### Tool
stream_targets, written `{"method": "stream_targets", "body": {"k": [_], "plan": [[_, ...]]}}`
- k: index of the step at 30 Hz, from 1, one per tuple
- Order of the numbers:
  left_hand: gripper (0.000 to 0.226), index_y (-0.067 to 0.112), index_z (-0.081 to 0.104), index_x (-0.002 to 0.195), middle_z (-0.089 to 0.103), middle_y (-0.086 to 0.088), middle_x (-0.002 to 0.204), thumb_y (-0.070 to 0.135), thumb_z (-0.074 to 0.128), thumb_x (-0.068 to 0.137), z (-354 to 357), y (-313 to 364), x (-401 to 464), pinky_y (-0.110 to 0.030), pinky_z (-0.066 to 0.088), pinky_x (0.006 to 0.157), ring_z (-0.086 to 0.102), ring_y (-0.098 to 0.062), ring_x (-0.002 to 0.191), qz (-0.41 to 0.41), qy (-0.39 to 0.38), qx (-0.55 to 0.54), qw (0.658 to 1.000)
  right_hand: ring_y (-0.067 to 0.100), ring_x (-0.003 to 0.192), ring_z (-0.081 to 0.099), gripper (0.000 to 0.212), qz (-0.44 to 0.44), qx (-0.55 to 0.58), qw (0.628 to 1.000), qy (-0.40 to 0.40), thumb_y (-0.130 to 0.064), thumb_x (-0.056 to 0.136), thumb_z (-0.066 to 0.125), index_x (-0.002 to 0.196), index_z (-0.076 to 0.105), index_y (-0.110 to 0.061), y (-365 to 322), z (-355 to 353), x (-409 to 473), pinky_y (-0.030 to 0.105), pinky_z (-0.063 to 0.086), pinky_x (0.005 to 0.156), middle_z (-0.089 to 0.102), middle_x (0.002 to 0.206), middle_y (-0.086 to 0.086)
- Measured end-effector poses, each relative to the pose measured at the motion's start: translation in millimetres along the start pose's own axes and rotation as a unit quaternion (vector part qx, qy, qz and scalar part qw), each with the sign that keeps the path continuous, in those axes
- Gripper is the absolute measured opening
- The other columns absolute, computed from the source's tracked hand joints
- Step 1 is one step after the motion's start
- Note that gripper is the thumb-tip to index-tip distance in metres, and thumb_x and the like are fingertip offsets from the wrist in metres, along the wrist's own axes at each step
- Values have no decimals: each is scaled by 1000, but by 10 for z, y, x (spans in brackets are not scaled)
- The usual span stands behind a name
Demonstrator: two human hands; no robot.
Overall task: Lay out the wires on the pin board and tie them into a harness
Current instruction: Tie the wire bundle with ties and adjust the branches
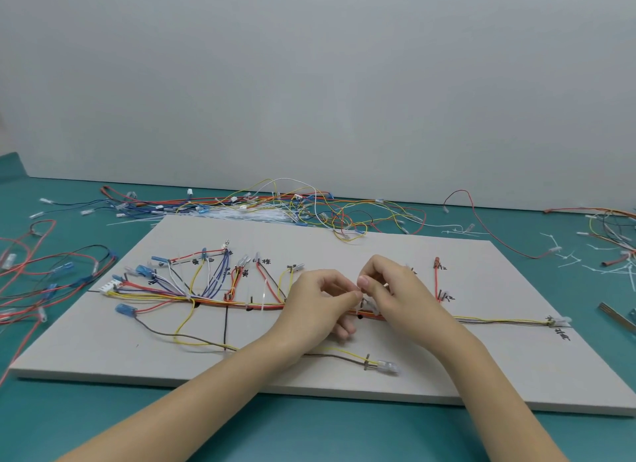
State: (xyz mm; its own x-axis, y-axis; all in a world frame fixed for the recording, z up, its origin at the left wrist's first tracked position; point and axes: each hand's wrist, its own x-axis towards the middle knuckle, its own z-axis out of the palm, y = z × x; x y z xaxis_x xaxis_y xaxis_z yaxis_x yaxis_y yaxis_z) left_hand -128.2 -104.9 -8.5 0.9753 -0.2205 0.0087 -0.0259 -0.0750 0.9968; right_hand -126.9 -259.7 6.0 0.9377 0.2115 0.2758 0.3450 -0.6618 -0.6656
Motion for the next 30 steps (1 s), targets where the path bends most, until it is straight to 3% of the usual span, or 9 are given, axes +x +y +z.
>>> {"method": "stream_targets", "body": {"k": [5, 9, 12, 16, 19, 24, 27, 30], "plan": [[9, 10, 67, 77, 64, -5, 76, 12, 67, 86, 5, -70, 3, -20, 38, 36, 60, -20, 42, 29, 4, 91, 995, 4, 69, 55, 15, 22, 78, 995, 63, -11, 95, 55, 81, 58, -17, -10, -58, 8, 25, 45, 67, 61, 74, -7], [9, 10, 66, 76, 65, -5, 71, 12, 67, 85, -4, -83, 17, -20, 38, 36, 60, -21, 42, 28, 3, 89, 996, 7, 66, 58, 6, 62, 148, 986, 51, -22, 88, 68, 85, 68, -16, -21, -84, 15, 25, 46, 65, 67, 76, -4], [9, 8, 66, 78, 65, -6, 71, 12, 67, 86, -14, -65, 18, -20, 39, 37, 61, -22, 42, 24, 0, 89, 996, 6, 61, 58, 6, 90, 141, 985, 32, -18, 83, 73, 80, 68, -16, 0, -66, -5, 19, 43, 59, 67, 69, -8], [7, 7, 67, 83, 65, -5, 75, 13, 68, 86, -23, -35, 8, -18, 36, 36, 56, -16, 37, 11, -4, 94, 996, 10, 61, 57, 7, 112, 142, 983, 17, -18, 84, 71, 78, 68, -16, -8, -53, -17, 25, 42, 64, 66, 64, -8], [13, 7, 68, 83, 64, 0, 69, 18, 69, 88, -33, -14, 4, -16, 34, 35, 53, -13, 34, 10, -16, 80, 997, 15, 64, 55, 8, 107, 166, 980, 3, -14, 86, 69, 79, 67, -11, -53, -53, -21, 31, 42, 67, 67, 71, 3], [14, 13, 68, 75, 61, -4, 56, 17, 70, 89, -55, -21, 3, -15, 34, 36, 48, -13, 32, 15, -30, 87, 996, 18, 66, 52, 11, 94, 190, 977, 2, -2, 85, 66, 76, 62, -5, -102, -71, -30, 27, 39, 62, 61, 69, 9], [14, 15, 67, 75, 57, 4, 43, 18, 70, 88, -48, -41, 14, -15, 33, 36, 47, -11, 30, 28, -20, 135, 990, 19, 64, 49, 12, 82, 191, 978, 9, 1, 86, 64, 76, 60, -4, -120, -36, -30, 31, 38, 63, 58, 69, 12], [14, 21, 70, 71, 62, 10, 55, 23, 73, 85, -51, -42, 40, -20, 38, 44, 55, -12, 41, 69, 7, 210, 975, 19, 63, 50, 14, 70, 209, 975, 14, 3, 87, 61, 76, 58, -4, -133, -16, -32, 32, 41, 63, 58, 69, 10]]}}
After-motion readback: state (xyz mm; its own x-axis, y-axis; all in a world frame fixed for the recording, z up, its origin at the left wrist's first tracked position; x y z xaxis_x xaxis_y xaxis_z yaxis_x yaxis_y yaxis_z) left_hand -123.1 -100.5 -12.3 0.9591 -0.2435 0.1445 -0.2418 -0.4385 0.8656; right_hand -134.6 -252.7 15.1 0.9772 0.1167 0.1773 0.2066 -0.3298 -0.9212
